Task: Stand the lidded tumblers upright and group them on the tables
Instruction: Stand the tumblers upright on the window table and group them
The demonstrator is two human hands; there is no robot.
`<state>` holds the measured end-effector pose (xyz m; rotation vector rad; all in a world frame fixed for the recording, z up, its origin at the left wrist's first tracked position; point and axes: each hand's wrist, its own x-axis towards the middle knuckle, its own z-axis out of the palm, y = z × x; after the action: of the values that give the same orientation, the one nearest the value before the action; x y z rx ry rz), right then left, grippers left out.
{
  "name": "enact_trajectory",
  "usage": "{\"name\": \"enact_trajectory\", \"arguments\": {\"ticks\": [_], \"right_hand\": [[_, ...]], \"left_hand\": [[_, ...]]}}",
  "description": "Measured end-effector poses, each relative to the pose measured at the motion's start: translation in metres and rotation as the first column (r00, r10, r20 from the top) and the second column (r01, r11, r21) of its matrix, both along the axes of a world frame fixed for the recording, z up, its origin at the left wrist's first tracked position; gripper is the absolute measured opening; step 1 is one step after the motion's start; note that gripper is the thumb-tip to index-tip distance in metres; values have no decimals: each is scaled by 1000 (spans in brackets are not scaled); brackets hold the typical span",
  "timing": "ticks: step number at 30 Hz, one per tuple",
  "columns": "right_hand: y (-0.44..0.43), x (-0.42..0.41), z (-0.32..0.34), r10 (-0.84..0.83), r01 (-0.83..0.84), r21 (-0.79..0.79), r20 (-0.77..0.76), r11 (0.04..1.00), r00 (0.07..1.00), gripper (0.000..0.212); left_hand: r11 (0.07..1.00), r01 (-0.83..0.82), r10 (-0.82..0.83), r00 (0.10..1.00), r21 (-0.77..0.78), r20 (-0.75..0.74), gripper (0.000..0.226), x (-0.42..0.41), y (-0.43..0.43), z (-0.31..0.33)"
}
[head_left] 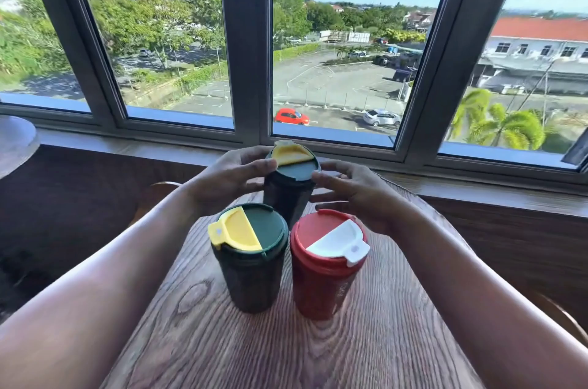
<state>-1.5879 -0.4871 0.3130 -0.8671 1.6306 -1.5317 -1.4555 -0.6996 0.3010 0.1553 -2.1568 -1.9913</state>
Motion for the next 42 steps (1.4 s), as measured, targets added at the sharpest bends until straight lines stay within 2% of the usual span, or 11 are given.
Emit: {"name": "enact_trajectory", "arguments": {"ticks": [2, 4, 9, 15, 20, 22, 26, 29, 36, 40, 42], "right_hand": [[4, 0, 1, -6, 6, -3, -1, 1000, 1000, 14], [7, 1, 2, -20, 20, 1, -14, 1000, 1000, 20], [16, 1, 5, -53, 52, -14, -28, 999, 998, 22], [21, 2, -2, -56, 56, 5, -70, 998, 996, 16], [23, 4, -5, -68, 73, 35, -131, 997, 989, 36], [23, 5, -6, -74, 78, 27, -129, 997, 989, 35], [23, 7, -7, -82, 86, 22, -128, 996, 988, 26], [24, 8, -9, -86, 88, 18, -96, 996, 992, 19], [27, 10, -14, -107, 108, 20, -28, 994, 994, 35], [37, 20, -7, -163, 167, 32, -91, 985, 982, 36], [47, 26, -4, -224, 223, -21, -151, 974, 963, 42]], "left_hand": [[1000, -16, 16, 1000, -17, -16, 80, 2, 0, 0], [1000, -18, 17, 999, -20, -31, 77, 2, 0, -1], [999, 11, -9, 999, 41, -42, 89, 5, -1, -7], [989, 106, -105, 994, 103, -20, 60, 10, -1, -10], [977, 145, -148, 989, 159, 5, 55, 14, 1, -11], [971, 157, -160, 987, 178, 3, 48, 16, 2, -11], [965, 181, -184, 983, 189, 0, 52, 18, 4, -11], [966, 199, -204, 979, 166, 9, 55, 18, 5, -11], [996, 76, -79, 995, 51, 56, 80, 14, 10, -7], [998, -43, 44, 999, -52, 20, 85, 27, 16, 6], [980, -115, 116, 993, -159, -5, 75, 40, 20, 16]]}}
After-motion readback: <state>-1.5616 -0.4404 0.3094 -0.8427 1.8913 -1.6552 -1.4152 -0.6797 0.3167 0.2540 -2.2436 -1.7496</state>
